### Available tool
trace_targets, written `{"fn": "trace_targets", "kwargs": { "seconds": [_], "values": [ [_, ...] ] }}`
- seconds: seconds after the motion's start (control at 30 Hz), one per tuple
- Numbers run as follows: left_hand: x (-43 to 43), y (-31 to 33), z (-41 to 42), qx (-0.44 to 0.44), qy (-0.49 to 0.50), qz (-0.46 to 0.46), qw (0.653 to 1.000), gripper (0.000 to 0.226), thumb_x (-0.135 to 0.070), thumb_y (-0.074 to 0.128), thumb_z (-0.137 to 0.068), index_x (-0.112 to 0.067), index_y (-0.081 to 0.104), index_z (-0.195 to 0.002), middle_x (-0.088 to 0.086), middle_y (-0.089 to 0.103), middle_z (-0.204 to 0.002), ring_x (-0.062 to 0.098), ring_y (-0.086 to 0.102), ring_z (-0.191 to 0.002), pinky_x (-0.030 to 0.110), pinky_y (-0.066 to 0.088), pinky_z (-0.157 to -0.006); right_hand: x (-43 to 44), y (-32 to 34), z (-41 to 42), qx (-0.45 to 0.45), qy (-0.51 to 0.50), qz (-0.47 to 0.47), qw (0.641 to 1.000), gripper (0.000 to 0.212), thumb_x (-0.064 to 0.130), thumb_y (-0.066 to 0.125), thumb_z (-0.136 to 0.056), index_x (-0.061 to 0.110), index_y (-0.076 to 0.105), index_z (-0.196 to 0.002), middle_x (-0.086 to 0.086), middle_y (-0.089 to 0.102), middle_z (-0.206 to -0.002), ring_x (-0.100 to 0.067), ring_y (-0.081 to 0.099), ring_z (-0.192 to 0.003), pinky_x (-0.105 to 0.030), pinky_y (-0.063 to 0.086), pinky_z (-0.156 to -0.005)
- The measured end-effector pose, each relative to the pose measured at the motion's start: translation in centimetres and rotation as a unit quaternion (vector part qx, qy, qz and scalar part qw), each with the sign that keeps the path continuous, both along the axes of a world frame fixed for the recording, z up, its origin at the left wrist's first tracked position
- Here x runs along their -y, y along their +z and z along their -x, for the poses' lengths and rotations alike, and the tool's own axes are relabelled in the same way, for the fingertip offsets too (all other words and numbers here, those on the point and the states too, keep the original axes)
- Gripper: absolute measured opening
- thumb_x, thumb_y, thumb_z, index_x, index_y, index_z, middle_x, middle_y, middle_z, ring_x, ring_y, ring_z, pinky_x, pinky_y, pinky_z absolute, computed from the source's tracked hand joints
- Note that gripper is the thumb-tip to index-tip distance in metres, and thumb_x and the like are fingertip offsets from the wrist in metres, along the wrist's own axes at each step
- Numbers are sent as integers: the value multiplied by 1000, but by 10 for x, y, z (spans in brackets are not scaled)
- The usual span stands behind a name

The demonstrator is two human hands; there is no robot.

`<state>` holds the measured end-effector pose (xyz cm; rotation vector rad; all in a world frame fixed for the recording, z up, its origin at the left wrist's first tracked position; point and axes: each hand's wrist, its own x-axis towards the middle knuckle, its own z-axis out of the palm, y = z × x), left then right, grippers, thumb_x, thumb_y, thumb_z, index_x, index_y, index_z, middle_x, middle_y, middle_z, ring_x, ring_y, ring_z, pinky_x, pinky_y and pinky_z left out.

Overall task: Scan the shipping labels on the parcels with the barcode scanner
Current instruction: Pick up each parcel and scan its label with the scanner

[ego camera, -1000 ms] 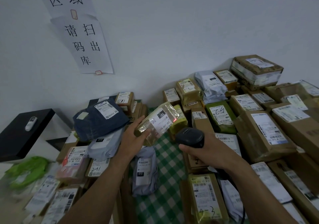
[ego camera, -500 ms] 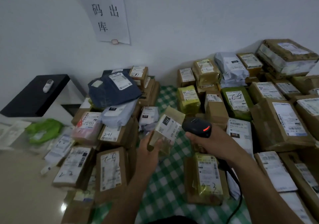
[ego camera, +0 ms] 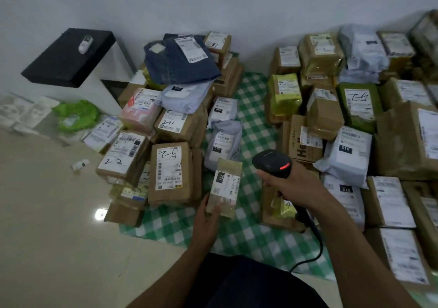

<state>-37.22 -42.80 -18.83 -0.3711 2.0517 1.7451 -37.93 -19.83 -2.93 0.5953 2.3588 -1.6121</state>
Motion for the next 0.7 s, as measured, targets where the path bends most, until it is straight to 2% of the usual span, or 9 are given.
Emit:
{"fn": "trace_targets", "kwargs": {
  "seconds": [0.13, 0.2, 0.27, 0.33, 0.37, 0.43, 0.5, 0.6, 0.7],
  "values": [
    [5, -6, -5, -23, -22, 64, 997, 25, -39, 60, -103, -42, 55, -128, -11, 63, -125, -9, 58, -107, 6, 46, -79, 3, -2, -4, 1, -9, -3, 1000, 22, 48, 77, -88, 43, 64, -105, 3, 78, -87, -7, 70, -68, -19, 54, -56],
    [9, -13, -7, -56, -39, 161, 985, 28, -40, 60, -103, -36, 57, -130, 1, 61, -128, 4, 59, -109, 18, 50, -86, 2, -3, -6, 4, -14, -3, 1000, 25, 48, 77, -89, 39, 65, -109, 2, 78, -87, -8, 69, -65, -19, 54, -54],
    [10, -19, -5, -156, -66, 302, 938, 40, -32, 69, -97, -19, 59, -134, 9, 61, -129, 23, 58, -113, 36, 48, -95, 2, -4, -7, 4, -14, -3, 1000, 26, 46, 77, -90, 37, 65, -112, 2, 78, -87, -7, 68, -63, -18, 53, -53],
    [1, -17, 0, -280, -128, 336, 890, 45, -23, 79, -87, -15, 62, -128, 8, 62, -128, 26, 57, -116, 35, 45, -96, 2, -4, -8, 5, -17, -1, 1000, 28, 47, 76, -90, 37, 65, -113, 3, 78, -87, -6, 69, -64, -16, 52, -53],
    [-5, -12, 5, -301, -168, 323, 881, 49, -24, 81, -85, -19, 61, -129, 7, 58, -135, 27, 53, -124, 35, 44, -101, 2, -4, -8, 8, -18, -2, 1000, 28, 47, 76, -90, 38, 65, -114, 4, 78, -87, -6, 69, -64, -16, 52, -53],
    [-18, -5, 19, -275, -225, 301, 885, 67, -35, 82, -84, -30, 53, -144, 5, 37, -158, 28, 31, -146, 41, 35, -116, 3, -5, -7, 15, -18, -6, 1000, 28, 48, 76, -90, 37, 65, -113, 4, 78, -87, -5, 67, -61, -16, 50, -52],
    [-26, -5, 34, -205, -281, 304, 887, 82, -39, 77, -87, -35, 35, -157, 3, 10, -170, 27, 9, -155, 46, 24, -125, 4, -5, -7, 15, -20, -7, 1000, 28, 47, 76, -90, 34, 66, -113, 3, 77, -87, -4, 66, -59, -16, 49, -50],
    [-28, -9, 42, -175, -339, 353, 854, 88, -36, 70, -86, -32, 23, -161, 2, 2, -171, 33, 10, -154, 42, 25, -124, 5, -5, -8, 22, -23, -3, 999, 30, 46, 76, -90, 35, 64, -115, 3, 77, -88, -4, 65, -57, -16, 48, -50],
    [-25, -9, 34, -165, -355, 421, 818, 88, -41, 59, -93, -26, 9, -164, 7, -4, -171, 37, 7, -154, 47, 24, -122, 4, -5, -7, 22, -31, 2, 999, 31, 46, 77, -90, 35, 63, -116, 3, 77, -88, -4, 66, -59, -16, 49, -49]
  ]
}}
